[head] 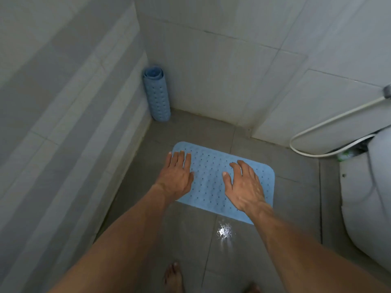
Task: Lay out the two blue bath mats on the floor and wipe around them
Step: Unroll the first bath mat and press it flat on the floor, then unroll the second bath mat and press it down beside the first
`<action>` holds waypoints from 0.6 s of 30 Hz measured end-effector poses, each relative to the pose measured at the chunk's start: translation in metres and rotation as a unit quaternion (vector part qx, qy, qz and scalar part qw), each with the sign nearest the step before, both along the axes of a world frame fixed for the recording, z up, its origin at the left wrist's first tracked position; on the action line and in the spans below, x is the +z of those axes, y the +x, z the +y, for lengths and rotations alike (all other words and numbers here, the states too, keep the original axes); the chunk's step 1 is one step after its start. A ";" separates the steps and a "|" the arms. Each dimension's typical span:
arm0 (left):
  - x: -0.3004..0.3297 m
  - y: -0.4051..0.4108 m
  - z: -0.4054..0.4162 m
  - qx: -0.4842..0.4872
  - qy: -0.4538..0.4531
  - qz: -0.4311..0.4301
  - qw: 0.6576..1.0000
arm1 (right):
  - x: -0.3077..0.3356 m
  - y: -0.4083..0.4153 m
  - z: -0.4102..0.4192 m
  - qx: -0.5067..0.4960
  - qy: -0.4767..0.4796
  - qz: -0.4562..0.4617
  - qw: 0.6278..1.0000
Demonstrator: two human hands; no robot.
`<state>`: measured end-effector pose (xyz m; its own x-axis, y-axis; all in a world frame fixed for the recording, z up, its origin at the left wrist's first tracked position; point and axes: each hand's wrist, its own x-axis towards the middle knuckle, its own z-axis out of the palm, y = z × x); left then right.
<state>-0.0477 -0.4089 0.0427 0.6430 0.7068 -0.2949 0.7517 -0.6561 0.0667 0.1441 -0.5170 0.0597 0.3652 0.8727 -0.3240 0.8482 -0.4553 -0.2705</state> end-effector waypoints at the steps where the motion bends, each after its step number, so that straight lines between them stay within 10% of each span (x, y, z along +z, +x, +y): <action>1: 0.002 -0.008 0.008 -0.002 -0.003 0.000 1.000 | 0.002 -0.007 0.010 0.005 -0.002 0.005 1.000; 18: -0.003 -0.037 0.192 0.049 0.034 0.017 0.998 | -0.017 -0.006 0.221 0.084 0.049 -0.013 0.995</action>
<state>-0.0851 -0.2173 0.0398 0.5599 0.7854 -0.2638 0.8140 -0.5808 -0.0016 0.1384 -0.2956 0.0431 0.2189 0.9489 -0.2274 0.9173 -0.2795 -0.2837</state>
